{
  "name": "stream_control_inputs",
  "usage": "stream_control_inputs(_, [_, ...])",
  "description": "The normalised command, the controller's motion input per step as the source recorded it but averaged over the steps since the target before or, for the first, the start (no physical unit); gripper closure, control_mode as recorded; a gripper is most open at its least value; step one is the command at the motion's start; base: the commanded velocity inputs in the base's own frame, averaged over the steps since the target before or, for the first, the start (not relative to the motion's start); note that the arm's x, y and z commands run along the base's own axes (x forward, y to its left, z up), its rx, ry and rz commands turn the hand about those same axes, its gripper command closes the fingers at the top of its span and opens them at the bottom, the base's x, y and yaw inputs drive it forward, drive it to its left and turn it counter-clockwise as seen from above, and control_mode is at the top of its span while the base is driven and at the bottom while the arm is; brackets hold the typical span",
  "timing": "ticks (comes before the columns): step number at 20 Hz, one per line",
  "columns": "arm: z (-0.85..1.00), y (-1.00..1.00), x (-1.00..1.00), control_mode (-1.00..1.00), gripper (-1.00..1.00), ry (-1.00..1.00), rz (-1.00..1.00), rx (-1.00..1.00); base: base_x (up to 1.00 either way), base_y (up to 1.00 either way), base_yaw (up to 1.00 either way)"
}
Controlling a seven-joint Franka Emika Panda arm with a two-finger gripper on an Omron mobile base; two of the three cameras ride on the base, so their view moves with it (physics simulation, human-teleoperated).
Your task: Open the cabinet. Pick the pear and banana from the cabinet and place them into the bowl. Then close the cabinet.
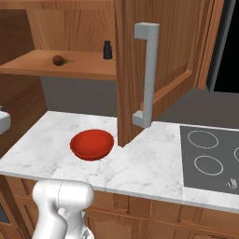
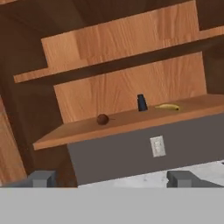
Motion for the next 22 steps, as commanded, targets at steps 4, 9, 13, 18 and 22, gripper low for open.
stream_control_inputs(4, [0.00,0.00,0.22,-1.00,-1.00,0.10,0.36,0.00,0.00,0.00,0.00])
stream_control_inputs(9, [0.00,0.00,0.23,-1.00,-1.00,0.17,0.38,0.06,0.00,0.00,0.00])
stream_control_inputs(13, [0.00,0.00,0.36,-1.00,-1.00,0.18,0.35,0.10,0.00,0.00,0.00])
stream_control_inputs(18, [-0.10,0.09,0.46,-1.00,-1.00,0.13,0.32,0.09,0.00,0.00,0.00])
stream_control_inputs(22, [-0.09,0.15,0.08,-1.00,-1.00,0.09,0.10,0.01,0.00,0.00,0.00])
